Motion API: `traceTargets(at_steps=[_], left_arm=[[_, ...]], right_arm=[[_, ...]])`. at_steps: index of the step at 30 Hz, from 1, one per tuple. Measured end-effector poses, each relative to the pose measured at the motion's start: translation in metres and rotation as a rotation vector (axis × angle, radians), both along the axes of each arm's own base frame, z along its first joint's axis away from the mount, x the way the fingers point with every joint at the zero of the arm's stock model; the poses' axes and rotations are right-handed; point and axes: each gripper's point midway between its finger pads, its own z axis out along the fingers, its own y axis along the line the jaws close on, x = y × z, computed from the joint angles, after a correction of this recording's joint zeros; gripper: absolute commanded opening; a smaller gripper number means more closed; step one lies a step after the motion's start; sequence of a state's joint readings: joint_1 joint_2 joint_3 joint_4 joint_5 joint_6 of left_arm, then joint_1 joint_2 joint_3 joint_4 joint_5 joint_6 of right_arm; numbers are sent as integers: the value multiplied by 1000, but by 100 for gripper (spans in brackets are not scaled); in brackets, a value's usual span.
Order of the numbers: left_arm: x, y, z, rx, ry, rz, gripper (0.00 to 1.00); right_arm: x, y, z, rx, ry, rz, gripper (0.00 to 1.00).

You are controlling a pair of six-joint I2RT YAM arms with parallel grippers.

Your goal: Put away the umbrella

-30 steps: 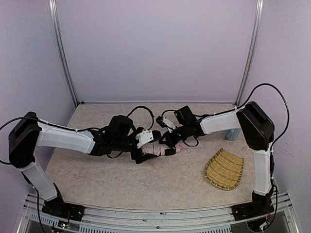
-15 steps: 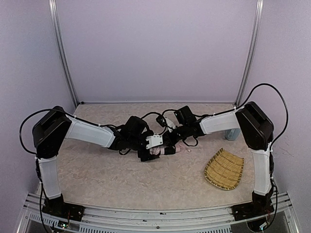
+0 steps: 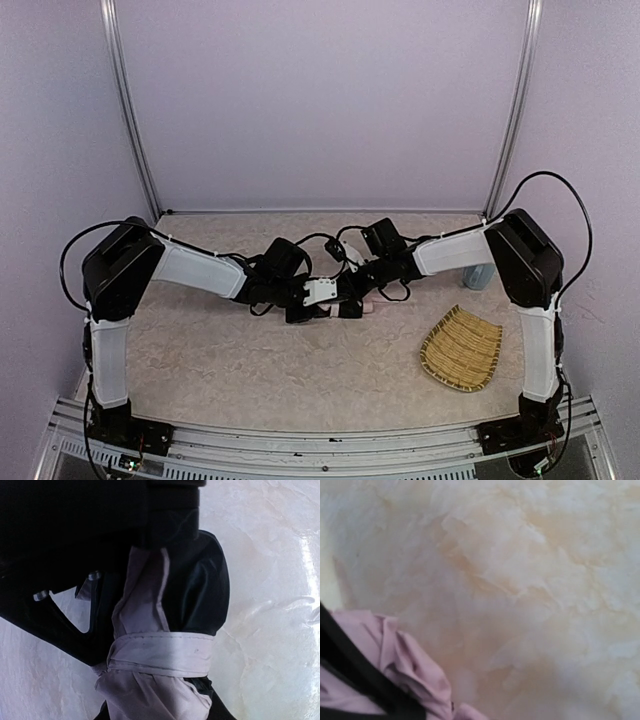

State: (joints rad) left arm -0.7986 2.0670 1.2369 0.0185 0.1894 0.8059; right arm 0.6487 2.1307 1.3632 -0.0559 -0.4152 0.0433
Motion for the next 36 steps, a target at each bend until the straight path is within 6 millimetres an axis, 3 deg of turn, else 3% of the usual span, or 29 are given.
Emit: traceTargets(at_steps=[1,3,8,12,19,24,30,33,36], left_arm=[[0,0,0,-4,4,-3,0],[-1,-1,1,-9,8,-7,0],[-3,-2,0,-10,-1,-27,0],[-15,-3,-3,-4,-44,-52,0],[-36,-5,-4,-17,-124,-59,0],[-43,-6,-4,-31,-136,-62,0],[-37,-9,-3,-54,-71,-16,0],[-35,-11,-4,-75,-32,19,0],[-34,-12,-4,-96,2,56,0]], right_arm=[[0,-1,0,0,1,-2,3],[0,-2,0,0,2,-5,12],[9,-17,-3,-49,-10,-61,20],[16,-42,-16,-130,3,-116,21],[12,-67,-15,-211,-2,-122,25],[-21,-86,-2,-231,-3,-45,26],[-72,-96,59,-110,-138,16,30],[-101,-88,76,-80,-208,26,35],[-136,-73,67,-75,-199,31,41]])
